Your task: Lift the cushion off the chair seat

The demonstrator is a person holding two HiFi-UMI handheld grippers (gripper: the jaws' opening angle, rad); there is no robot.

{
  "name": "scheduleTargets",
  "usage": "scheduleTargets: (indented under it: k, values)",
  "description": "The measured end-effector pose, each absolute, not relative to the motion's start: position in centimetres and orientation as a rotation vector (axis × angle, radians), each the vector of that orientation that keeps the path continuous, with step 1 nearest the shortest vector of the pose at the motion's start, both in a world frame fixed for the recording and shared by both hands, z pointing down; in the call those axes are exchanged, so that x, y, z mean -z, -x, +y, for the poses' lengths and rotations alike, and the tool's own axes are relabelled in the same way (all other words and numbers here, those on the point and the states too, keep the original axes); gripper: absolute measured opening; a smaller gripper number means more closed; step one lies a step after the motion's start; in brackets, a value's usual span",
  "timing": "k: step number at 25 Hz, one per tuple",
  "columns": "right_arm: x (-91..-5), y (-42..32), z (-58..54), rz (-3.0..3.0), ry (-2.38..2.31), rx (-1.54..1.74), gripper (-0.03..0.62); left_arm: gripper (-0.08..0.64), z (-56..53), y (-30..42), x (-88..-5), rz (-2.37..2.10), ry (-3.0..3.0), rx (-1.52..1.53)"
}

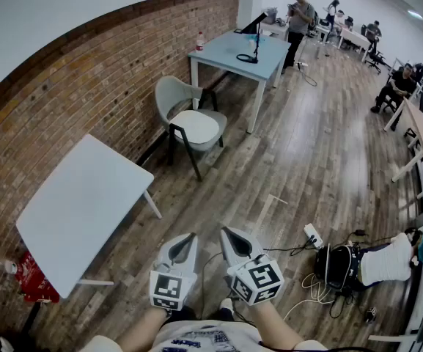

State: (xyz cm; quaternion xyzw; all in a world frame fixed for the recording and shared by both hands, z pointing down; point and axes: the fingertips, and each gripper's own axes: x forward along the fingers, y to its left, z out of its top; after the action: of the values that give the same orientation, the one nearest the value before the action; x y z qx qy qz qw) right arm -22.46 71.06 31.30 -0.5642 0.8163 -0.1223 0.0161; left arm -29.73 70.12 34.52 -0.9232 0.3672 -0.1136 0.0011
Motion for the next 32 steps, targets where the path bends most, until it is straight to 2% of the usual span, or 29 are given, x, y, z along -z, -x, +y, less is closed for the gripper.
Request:
scheduleTargets:
  k: [10,24,32]
  values:
    - [-31.5,14.4,75.9,2.509,1.836,0.379,-0.002,-0.008,74.2,23.1,-34.3,1.189,2.870,0.371]
    - [-34.0,10.0,78.9,2.516,1.782,0.497,-0.002,-0.008,76.6,21.1,-36.4,1.263,2.875,0.426]
    - [-33.1,9.2,75.7,2.540,1.761,0.456,-0.002,-0.008,73.4,19.4,-35.4,1.246,2.856,0.387]
